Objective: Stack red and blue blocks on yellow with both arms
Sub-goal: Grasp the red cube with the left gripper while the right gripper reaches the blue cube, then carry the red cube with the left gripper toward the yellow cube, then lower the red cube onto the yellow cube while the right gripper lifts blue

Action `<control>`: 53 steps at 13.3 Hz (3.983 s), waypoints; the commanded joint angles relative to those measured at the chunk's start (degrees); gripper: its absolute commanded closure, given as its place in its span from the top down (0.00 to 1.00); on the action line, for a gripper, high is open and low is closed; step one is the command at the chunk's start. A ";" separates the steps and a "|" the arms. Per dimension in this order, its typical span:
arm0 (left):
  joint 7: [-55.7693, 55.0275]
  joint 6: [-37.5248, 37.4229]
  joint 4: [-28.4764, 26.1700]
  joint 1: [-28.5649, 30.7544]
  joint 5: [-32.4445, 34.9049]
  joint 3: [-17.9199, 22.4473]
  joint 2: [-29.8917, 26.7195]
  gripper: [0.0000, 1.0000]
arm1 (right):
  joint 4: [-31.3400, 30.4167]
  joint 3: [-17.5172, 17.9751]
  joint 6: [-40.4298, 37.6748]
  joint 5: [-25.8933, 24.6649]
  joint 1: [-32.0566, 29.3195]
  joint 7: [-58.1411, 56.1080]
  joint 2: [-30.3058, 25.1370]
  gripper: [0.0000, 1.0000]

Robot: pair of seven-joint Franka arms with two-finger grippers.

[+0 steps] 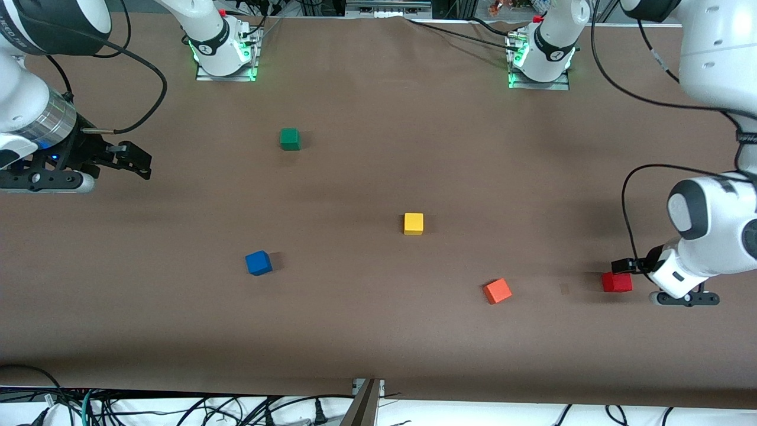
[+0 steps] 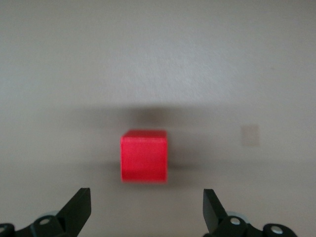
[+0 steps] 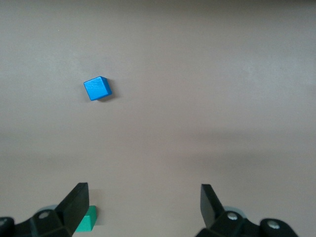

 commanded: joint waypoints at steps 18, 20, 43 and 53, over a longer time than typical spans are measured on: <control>2.25 3.99 0.88 0.75 -4.33 -2.76 2.04 0.00 | 1.57 0.28 8.87 8.54 3.34 -2.68 16.92 1.00; 0.59 -0.21 1.14 0.40 -4.33 -5.84 -1.29 0.00 | 1.48 0.28 14.76 8.71 4.04 -6.91 21.49 1.00; -38.26 -6.40 -3.33 -38.80 4.02 -9.72 -5.18 0.00 | 14.48 0.11 16.30 13.90 5.62 -12.55 36.11 0.31; -42.40 0.55 -5.80 -39.24 8.59 -9.63 -4.57 0.00 | 23.89 0.37 8.81 12.58 9.13 3.61 32.58 0.32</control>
